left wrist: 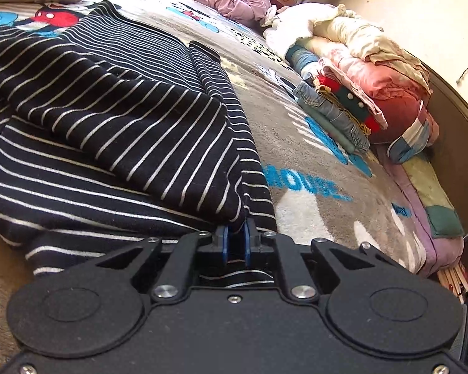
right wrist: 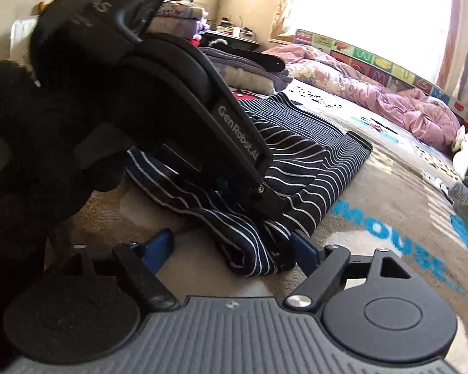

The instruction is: Fold clothes

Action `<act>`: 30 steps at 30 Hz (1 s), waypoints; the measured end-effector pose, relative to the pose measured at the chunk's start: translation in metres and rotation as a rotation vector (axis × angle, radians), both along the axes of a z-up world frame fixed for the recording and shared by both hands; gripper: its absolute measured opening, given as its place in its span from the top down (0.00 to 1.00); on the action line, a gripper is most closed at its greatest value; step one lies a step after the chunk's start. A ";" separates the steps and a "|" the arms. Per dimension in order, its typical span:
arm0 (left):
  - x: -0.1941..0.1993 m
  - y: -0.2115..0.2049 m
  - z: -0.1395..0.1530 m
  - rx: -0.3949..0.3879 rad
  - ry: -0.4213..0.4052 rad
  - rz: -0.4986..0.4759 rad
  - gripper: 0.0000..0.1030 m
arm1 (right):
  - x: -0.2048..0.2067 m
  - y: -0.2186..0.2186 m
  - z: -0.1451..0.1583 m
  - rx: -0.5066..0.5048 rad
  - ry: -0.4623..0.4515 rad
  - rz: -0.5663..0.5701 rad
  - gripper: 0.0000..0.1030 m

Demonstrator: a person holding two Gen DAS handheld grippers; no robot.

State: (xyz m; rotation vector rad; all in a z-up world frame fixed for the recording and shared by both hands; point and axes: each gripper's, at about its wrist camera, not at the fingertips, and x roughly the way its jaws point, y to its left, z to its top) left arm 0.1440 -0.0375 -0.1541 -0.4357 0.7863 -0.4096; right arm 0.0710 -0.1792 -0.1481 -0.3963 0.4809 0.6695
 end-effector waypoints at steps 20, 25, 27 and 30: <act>-0.023 0.079 0.041 -0.123 -0.015 0.218 0.62 | 0.004 -0.022 0.027 0.180 -0.040 -0.011 0.23; -0.018 0.122 0.045 -0.133 -0.043 0.444 0.62 | 0.043 -0.017 0.020 0.212 -0.022 -0.016 0.22; -0.011 0.139 0.042 -0.158 -0.027 0.508 0.62 | 0.042 -0.010 0.019 0.204 -0.006 -0.007 0.22; 0.003 0.159 0.039 -0.179 -0.017 0.582 0.62 | 0.038 -0.004 0.013 0.196 0.005 0.022 0.22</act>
